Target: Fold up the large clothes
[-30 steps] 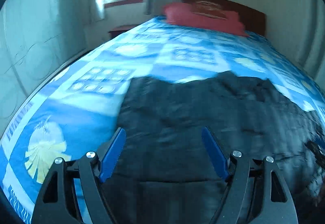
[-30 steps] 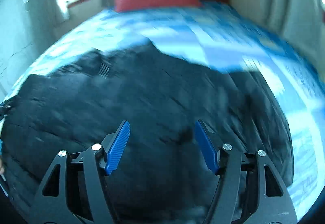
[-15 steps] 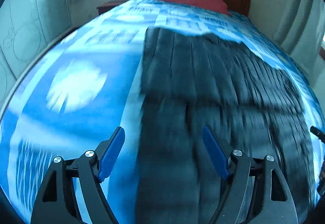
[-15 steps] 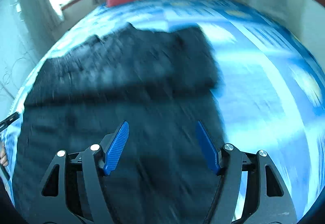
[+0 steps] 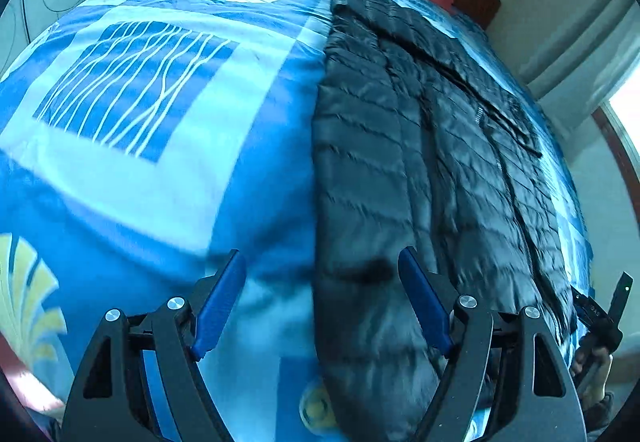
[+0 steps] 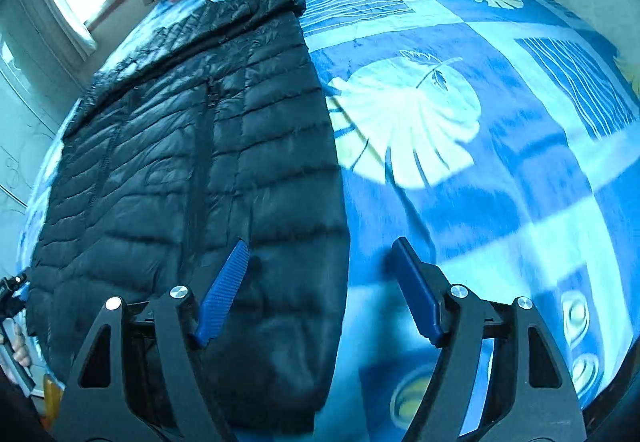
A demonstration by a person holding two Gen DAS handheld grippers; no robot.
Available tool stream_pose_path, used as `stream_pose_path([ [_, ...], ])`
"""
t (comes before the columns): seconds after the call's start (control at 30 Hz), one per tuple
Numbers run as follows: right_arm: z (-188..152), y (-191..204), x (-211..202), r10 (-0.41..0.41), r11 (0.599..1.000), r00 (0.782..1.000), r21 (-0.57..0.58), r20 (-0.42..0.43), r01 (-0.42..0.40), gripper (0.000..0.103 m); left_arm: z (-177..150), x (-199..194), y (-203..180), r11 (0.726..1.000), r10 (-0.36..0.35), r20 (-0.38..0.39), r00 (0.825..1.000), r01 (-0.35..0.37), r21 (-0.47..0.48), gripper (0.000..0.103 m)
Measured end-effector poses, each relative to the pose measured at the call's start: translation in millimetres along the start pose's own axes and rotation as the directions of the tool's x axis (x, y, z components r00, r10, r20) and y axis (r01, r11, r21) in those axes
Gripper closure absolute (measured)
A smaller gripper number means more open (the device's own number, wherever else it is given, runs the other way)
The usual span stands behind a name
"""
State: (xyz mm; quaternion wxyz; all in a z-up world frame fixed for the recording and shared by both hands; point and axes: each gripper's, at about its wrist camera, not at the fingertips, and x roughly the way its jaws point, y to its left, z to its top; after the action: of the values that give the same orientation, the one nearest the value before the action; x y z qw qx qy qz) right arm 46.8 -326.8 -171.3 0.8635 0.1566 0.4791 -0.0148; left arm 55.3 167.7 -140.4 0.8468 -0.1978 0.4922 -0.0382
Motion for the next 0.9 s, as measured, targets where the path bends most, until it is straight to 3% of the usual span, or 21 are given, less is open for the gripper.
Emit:
stream_pose_path([
  [0.1, -8.3, 2.7, -6.2, 0.037, 0.999, 0.999, -0.01, -0.005, -0.037, 0.034, -12.4, -2.0, -5.1, 0.998, -0.063, -0.031, 0.998, 0.062, -0.013, 0.026],
  [0.13, -11.4, 3.4, -8.4, 0.045, 0.999, 0.999, -0.016, -0.006, -0.045, 0.04, -16.3, -2.7, -5.3, 0.997, -0.075, -0.037, 0.997, 0.074, -0.02, 0.026],
  [0.27, -22.2, 2.7, -15.9, 0.08, 0.996, 0.997, -0.029, -0.004, -0.08, 0.049, -25.5, -7.5, -13.4, 0.998, -0.061, -0.03, 0.998, 0.062, 0.018, 0.026],
  [0.5, -27.0, 2.9, -20.2, 0.125, 0.992, 0.992, -0.016, 0.0, -0.125, 0.064, -34.7, -9.8, -20.2, 0.99, -0.14, -0.056, 0.989, 0.141, 0.011, 0.027],
  [0.67, -29.1, 6.0, -23.6, 0.143, 0.989, 0.99, -0.027, 0.011, -0.143, 0.078, -37.5, -12.8, -23.8, 0.991, -0.13, -0.053, 0.99, 0.132, 0.034, 0.048],
  [0.73, -29.2, 7.2, -25.3, 0.158, 0.987, 0.987, -0.029, 0.019, -0.157, 0.083, -38.0, -14.6, -23.7, 0.991, -0.127, -0.05, 0.991, 0.128, 0.035, 0.062],
  [0.8, -28.8, 7.1, -27.1, 0.168, 0.985, 0.985, -0.031, 0.024, -0.167, 0.086, -39.2, -16.6, -21.9, 0.992, -0.126, -0.044, 0.991, 0.127, 0.024, 0.074],
  [0.9, -27.8, 4.9, -31.8, 0.201, 0.98, 0.979, -0.012, 0.035, -0.201, 0.088, -37.9, -22.5, -17.1, 0.987, -0.162, -0.027, 0.987, 0.161, -0.013, 0.083],
])
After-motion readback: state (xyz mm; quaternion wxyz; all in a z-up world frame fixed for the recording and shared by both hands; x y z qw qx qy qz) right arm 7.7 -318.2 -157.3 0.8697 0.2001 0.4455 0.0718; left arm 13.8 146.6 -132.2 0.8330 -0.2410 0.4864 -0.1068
